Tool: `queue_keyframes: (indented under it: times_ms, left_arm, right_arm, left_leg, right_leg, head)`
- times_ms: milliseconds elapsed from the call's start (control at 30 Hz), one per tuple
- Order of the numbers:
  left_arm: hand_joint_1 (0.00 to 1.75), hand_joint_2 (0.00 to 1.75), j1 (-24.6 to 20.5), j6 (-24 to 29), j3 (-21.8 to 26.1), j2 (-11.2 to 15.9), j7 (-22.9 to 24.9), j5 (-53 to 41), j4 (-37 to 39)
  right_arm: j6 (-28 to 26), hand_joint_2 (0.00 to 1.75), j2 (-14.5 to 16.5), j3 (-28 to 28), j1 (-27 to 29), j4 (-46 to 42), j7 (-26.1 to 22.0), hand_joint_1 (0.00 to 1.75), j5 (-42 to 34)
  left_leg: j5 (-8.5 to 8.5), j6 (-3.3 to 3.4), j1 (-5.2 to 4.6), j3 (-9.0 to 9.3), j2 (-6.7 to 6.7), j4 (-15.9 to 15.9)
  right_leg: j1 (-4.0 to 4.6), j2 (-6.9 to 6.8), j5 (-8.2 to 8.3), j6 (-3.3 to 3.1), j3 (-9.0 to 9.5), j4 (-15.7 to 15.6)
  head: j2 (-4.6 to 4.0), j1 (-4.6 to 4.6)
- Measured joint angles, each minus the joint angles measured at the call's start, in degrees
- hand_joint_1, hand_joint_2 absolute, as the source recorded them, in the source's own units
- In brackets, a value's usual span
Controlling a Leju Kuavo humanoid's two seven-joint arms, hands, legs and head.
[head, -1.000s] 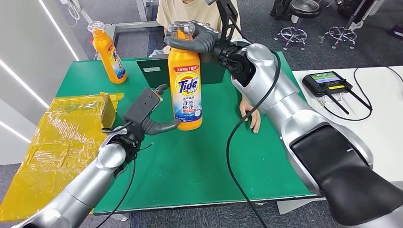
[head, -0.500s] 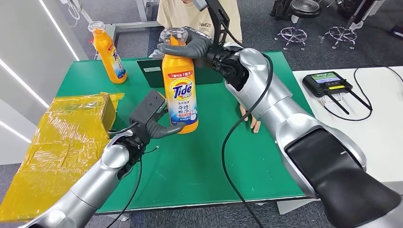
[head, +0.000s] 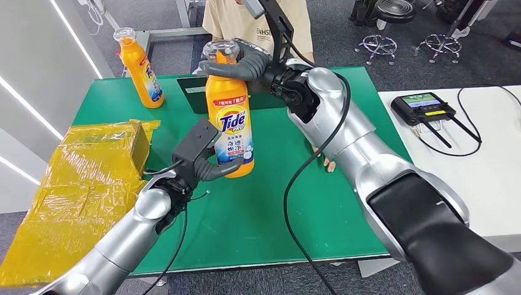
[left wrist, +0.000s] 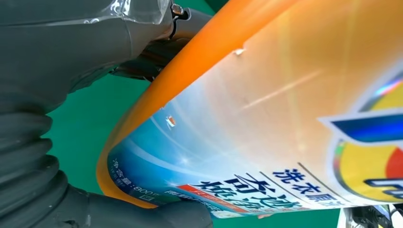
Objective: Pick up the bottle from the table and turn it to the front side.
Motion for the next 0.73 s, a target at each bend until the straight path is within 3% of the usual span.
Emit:
queue_keyframes:
  times_ms: [33,67,133,167,200,733]
  left_arm:
    - [1.75,1.75,0.15,-0.01,0.00,0.01,0.10,-0.01,-0.07]
    - [1.75,1.75,0.34,-0.01,0.00,0.03,0.23,-0.03,-0.17]
    - [1.75,1.75,0.80,-0.01,0.00,0.13,0.48,-0.20,-0.51]
    - [1.75,1.75,1.02,0.03,0.00,0.20,0.56,-0.34,-0.70]
    - [1.75,1.75,1.24,0.11,0.00,0.31,0.65,-0.55,-0.91]
    - [1.75,1.75,6.82,2.46,5.39,5.22,-0.05,-4.85,-5.80]
  right_arm:
    - [-0.16,1.75,-0.04,-0.06,0.18,-0.30,0.19,1.48,0.10]
    - [-0.35,1.75,-0.10,-0.12,0.38,-0.67,0.43,1.05,0.22]
    - [-0.76,0.87,-0.31,-0.25,0.85,-1.60,0.93,0.17,0.43]
    - [-0.94,0.44,-0.43,-0.35,1.06,-2.11,1.13,0.00,0.51]
    - [-1.04,0.00,-0.59,-0.50,1.22,-2.64,1.35,0.00,0.66]
    - [-0.84,0.00,-9.08,-2.89,2.17,-13.65,1.70,0.00,6.83]
  left_leg:
    - [0.00,0.00,0.00,0.00,0.00,0.00]
    - [0.00,0.00,0.00,0.00,0.00,0.00]
    - [0.00,0.00,0.00,0.00,0.00,0.00]
    - [0.00,0.00,0.00,0.00,0.00,0.00]
    - [0.00,0.00,0.00,0.00,0.00,0.00]
    - [0.00,0.00,0.01,0.01,0.01,0.00]
  right_leg:
    - [0.00,0.00,0.00,0.00,0.00,0.00]
    - [0.00,0.00,0.00,0.00,0.00,0.00]
    - [0.00,0.00,0.00,0.00,0.00,0.00]
    - [0.00,0.00,0.00,0.00,0.00,0.00]
    - [0.00,0.00,0.00,0.00,0.00,0.00]
    - [0.00,0.00,0.00,0.00,-0.02,-0.01]
  head:
    - [0.00,0.01]
    - [0.00,0.01]
    - [0.00,0.01]
    - [0.00,0.01]
    - [0.00,0.01]
    - [0.00,0.01]
